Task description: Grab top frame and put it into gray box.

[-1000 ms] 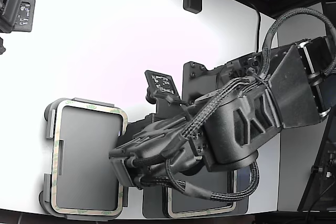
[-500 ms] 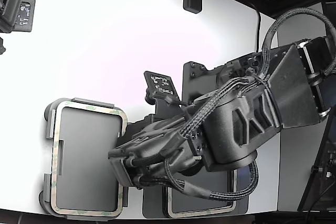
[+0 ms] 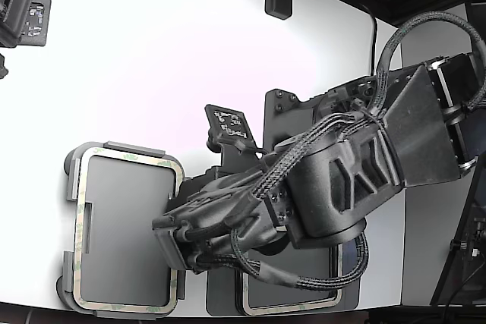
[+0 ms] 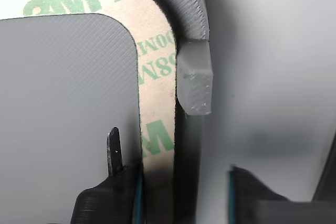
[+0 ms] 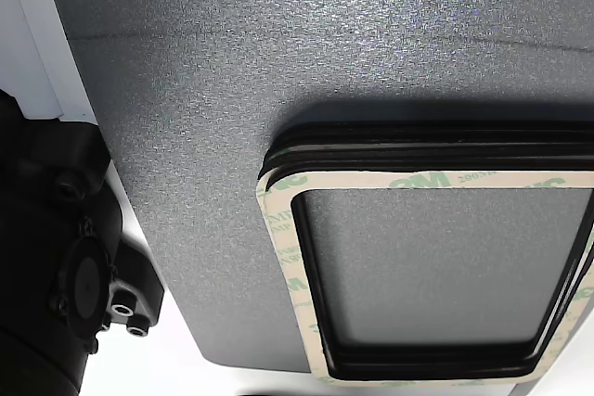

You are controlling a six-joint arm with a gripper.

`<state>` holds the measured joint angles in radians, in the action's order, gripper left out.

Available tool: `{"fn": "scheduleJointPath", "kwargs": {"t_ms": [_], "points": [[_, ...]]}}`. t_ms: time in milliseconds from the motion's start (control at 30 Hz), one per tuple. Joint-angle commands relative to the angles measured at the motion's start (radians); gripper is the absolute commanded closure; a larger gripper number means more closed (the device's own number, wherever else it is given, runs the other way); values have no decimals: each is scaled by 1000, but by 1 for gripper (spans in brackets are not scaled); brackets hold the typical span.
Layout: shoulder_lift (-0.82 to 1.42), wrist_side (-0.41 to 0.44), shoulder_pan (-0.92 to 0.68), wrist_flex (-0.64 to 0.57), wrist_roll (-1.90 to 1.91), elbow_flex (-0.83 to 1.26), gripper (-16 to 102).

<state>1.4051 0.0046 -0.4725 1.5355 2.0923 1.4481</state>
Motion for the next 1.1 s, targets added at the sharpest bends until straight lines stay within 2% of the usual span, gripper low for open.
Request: {"fn": "scheduleJointPath", "kwargs": {"t_ms": [0,167,233,367,500,567,667,900,967,1067], "points": [[34,18,11,8,-8,-43,-14],[63,98,11,-37,-63,-104,-14],[57,114,11,8,-80,-149,-14],[84,160,11,0,-264,-184,-14],[118,301,20,26,-505,-250,-14],[184,376,31,-28,-706,-193,-14],[293,442,60,-117,-968,-84,-14],[572,417,207,-325,-1531,201,-14],[689,360,265,-430,-1683,331,-14],[822,262,347,-509,-1838,479,-14]]}}
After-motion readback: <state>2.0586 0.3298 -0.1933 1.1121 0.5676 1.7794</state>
